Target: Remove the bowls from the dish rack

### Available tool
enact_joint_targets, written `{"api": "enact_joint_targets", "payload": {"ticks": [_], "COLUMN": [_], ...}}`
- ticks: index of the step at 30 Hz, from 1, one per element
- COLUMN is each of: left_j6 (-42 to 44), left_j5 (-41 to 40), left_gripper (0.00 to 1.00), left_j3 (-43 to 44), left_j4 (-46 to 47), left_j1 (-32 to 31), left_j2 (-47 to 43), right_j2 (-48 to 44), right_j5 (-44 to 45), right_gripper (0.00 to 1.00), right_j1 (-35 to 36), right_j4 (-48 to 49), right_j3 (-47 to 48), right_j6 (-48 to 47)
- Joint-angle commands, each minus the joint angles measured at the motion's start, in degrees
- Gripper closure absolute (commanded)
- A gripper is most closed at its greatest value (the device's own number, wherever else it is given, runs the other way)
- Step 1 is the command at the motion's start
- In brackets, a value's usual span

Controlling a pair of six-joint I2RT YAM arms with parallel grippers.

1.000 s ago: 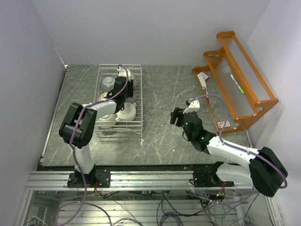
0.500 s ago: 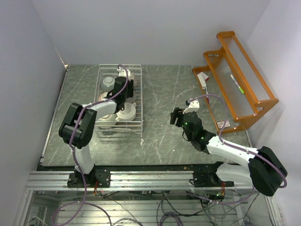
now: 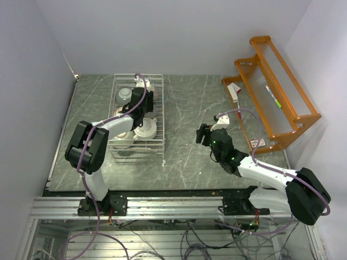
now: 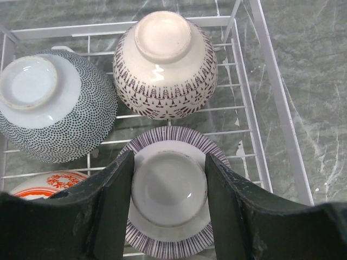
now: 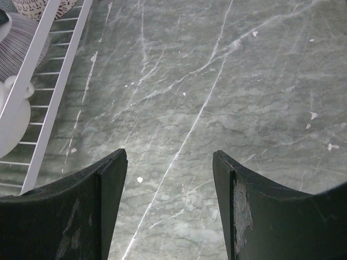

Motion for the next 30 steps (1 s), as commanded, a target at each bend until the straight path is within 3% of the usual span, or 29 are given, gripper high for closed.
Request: {"api": "enact_joint_targets", "payload": {"ticks": [1,18,30], "left_j6": [1.08,0.69,-3.34], "left_j5": [-4.08,-3.29,1.58], "left_gripper": [0.93,0.93,0.93], "left_j3": [2.13,6.52,4.54], "left_j4": [2.41,0.03,-1.64], "left_j1": [0.26,0.26,0.34], "left_j2": [-2.55,-4.52,-13.37], "right_j2": [0.71,0.87,-1.15], "right_j5": [0.21,-0.56,-1.25], "right_gripper": [0.36,0.36,0.36], "right_j1": [-0.26,-0.39,-0.41], "right_j4": [1.44,1.05,0.70], "right_j3": [1.62,2.09,1.40], "right_j6": [0.33,0.69,1.01]}}
